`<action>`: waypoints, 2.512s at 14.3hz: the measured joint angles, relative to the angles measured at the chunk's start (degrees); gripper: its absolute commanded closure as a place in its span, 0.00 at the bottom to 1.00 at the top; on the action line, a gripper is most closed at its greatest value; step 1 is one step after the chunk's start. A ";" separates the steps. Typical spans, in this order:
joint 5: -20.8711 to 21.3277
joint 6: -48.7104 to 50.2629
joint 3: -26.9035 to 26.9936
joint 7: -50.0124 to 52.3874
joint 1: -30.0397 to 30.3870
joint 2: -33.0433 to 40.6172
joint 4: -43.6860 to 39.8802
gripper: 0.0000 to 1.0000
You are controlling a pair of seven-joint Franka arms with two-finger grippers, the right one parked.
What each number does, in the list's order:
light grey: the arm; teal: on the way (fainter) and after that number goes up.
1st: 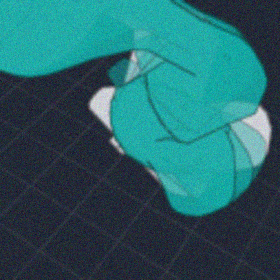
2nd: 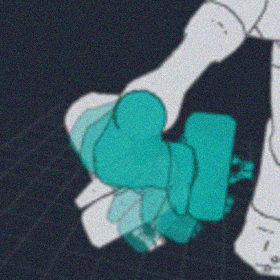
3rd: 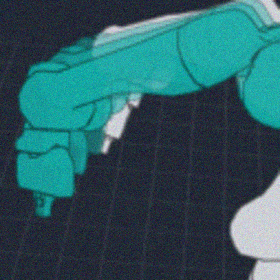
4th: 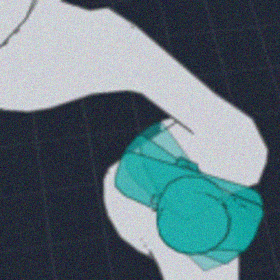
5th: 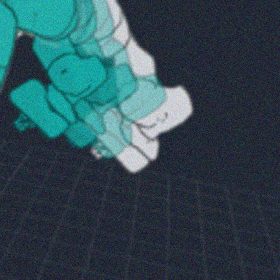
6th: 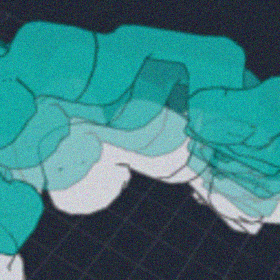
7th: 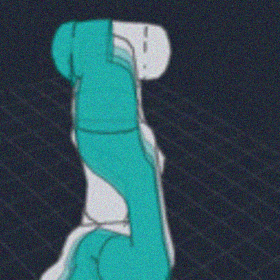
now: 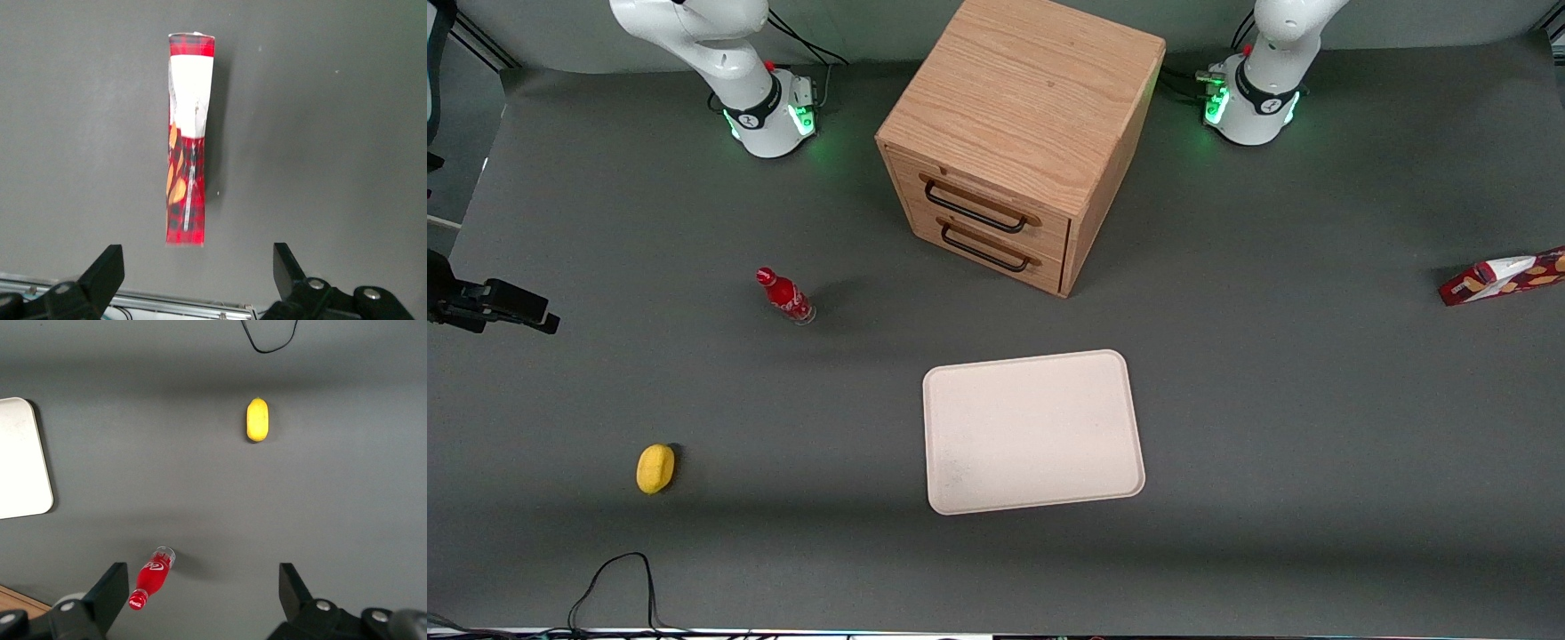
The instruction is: Place red cookie box on tray
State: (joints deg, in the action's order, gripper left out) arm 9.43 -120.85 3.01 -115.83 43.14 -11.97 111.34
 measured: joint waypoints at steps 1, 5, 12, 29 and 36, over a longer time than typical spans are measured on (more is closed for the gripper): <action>0.00 -2.90 -0.15 -0.02 0.00 -0.01 2.59 0.01; 0.00 -13.82 -0.41 -0.10 0.00 -0.37 10.62 0.01; 0.00 -22.78 -0.66 -1.09 0.00 -6.17 12.28 0.05; -0.03 -24.82 -2.61 -1.32 -0.10 -7.65 11.49 1.00; -0.12 3.35 -8.88 6.21 -0.91 1.87 -1.38 1.00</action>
State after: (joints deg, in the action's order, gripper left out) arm 9.30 -117.50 -5.87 -109.63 42.23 -10.10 109.97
